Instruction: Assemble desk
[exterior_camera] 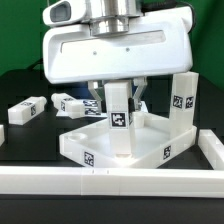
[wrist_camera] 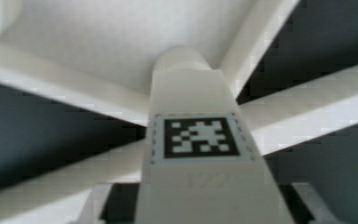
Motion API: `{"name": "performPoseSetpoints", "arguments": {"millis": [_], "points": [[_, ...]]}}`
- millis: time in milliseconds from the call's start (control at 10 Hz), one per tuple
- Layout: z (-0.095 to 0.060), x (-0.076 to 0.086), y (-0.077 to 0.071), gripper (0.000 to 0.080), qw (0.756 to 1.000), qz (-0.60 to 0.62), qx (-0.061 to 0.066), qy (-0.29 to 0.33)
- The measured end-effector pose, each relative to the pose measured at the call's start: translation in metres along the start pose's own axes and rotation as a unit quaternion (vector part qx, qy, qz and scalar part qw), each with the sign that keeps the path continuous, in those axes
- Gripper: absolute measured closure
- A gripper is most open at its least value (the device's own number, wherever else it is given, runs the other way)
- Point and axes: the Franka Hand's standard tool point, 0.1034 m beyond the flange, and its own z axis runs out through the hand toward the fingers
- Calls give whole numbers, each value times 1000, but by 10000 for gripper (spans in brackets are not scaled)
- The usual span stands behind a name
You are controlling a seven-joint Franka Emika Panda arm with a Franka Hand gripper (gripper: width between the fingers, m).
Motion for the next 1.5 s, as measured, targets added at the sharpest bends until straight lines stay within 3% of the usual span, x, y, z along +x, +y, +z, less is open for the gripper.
{"name": "performPoseSetpoints", "arguments": {"millis": [300, 600, 700, 800, 1000, 1300, 1500], "points": [[2, -5, -11, 509, 989, 146, 0, -7], [2, -5, -12, 490, 987, 158, 0, -7], [2, -5, -12, 289, 988, 156, 0, -7], [2, -6, -13, 194, 992, 128, 0, -8], [2, -8, -17, 160, 998, 64, 1, -8], [2, -9, -21, 151, 993, -116, -2, -8], [-1, -6, -18, 151, 986, -167, -2, -5]]}}
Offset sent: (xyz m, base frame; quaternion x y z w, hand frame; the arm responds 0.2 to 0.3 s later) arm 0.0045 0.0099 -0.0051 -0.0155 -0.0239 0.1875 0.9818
